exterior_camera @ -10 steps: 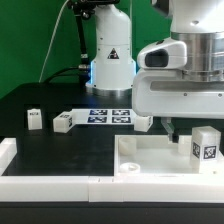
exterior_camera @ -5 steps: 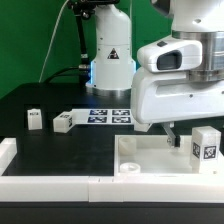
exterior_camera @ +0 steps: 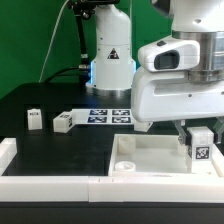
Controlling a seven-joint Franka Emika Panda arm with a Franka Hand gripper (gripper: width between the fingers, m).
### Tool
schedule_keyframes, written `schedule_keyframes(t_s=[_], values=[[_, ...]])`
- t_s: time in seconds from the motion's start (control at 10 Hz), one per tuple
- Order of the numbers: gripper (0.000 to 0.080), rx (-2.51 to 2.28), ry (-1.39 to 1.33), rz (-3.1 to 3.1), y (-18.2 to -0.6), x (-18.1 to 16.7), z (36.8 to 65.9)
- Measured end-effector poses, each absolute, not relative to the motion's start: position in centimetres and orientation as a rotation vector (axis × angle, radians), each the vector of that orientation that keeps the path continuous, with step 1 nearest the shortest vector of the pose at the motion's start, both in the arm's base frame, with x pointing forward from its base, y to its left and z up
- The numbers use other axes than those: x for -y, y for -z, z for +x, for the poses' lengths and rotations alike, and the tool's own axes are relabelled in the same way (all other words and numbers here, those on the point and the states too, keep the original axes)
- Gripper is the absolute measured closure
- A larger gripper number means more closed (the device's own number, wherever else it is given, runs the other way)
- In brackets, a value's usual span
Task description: Assemble one leg
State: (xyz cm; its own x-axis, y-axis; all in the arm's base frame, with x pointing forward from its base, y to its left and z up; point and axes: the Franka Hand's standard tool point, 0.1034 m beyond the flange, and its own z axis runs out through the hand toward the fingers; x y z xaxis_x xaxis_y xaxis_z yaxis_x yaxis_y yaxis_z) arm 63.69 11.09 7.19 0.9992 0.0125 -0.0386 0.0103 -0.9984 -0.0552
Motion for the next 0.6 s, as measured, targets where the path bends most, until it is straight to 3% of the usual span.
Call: schedule_keyframes(t_s=[0.6], values=[[0.0508, -1.09, -0.081, -2.893, -7.2, -9.2, 63.1]])
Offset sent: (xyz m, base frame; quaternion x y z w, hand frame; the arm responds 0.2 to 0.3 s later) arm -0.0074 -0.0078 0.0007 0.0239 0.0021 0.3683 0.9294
